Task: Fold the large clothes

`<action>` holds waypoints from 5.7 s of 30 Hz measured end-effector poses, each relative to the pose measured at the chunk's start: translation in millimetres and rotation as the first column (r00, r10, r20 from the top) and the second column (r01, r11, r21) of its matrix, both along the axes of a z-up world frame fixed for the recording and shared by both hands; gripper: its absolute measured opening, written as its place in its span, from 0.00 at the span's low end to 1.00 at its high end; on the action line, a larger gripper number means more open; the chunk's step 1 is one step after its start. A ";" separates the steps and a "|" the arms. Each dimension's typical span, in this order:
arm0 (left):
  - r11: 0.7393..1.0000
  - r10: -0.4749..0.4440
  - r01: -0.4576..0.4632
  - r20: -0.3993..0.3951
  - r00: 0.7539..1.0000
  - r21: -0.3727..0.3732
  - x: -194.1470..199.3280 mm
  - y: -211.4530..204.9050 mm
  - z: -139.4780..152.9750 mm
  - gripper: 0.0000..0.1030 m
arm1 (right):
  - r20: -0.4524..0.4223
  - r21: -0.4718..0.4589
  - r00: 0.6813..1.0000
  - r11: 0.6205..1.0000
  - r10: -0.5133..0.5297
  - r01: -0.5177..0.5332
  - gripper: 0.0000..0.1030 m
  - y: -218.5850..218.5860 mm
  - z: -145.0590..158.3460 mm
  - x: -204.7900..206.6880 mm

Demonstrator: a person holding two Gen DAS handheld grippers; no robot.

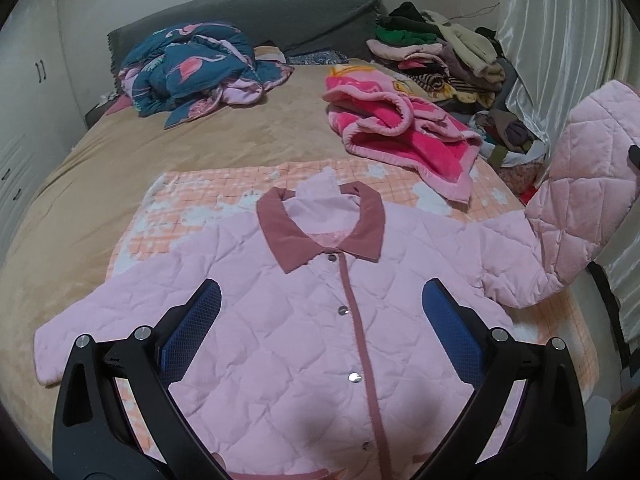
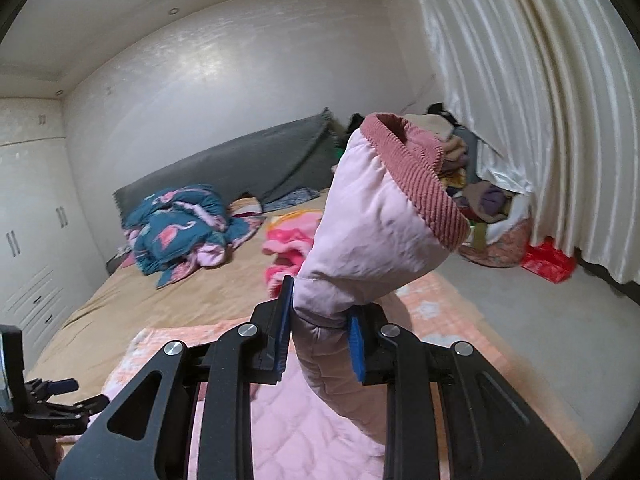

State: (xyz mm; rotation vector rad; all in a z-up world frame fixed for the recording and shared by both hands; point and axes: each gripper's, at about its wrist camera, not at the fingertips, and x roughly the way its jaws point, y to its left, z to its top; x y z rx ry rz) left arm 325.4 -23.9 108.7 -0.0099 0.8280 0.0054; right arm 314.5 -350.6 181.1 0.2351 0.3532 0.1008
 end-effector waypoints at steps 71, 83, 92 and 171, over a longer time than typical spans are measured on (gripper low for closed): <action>0.866 0.141 -0.246 -0.260 0.955 -0.434 -21.0 172.7 -149.8 0.92 | -0.403 -0.149 0.869 0.917 0.286 -0.371 0.82 232.7 -203.3 -58.5; 0.845 0.098 -0.254 -0.331 0.939 -0.470 10.8 118.6 -202.1 0.78 | -0.443 -0.127 0.891 0.976 0.105 -0.178 0.82 143.0 -223.6 -57.0; 0.943 0.097 -0.155 -0.202 0.975 -0.295 12.7 102.3 -165.2 0.13 | -0.461 -0.118 0.887 0.988 0.037 -0.103 0.82 113.9 -231.2 -58.4; 0.986 0.083 -0.097 -0.108 0.991 -0.138 -91.8 120.6 -120.0 0.91 | -0.308 -0.140 0.949 0.983 0.074 -0.122 0.96 155.7 -136.1 -101.7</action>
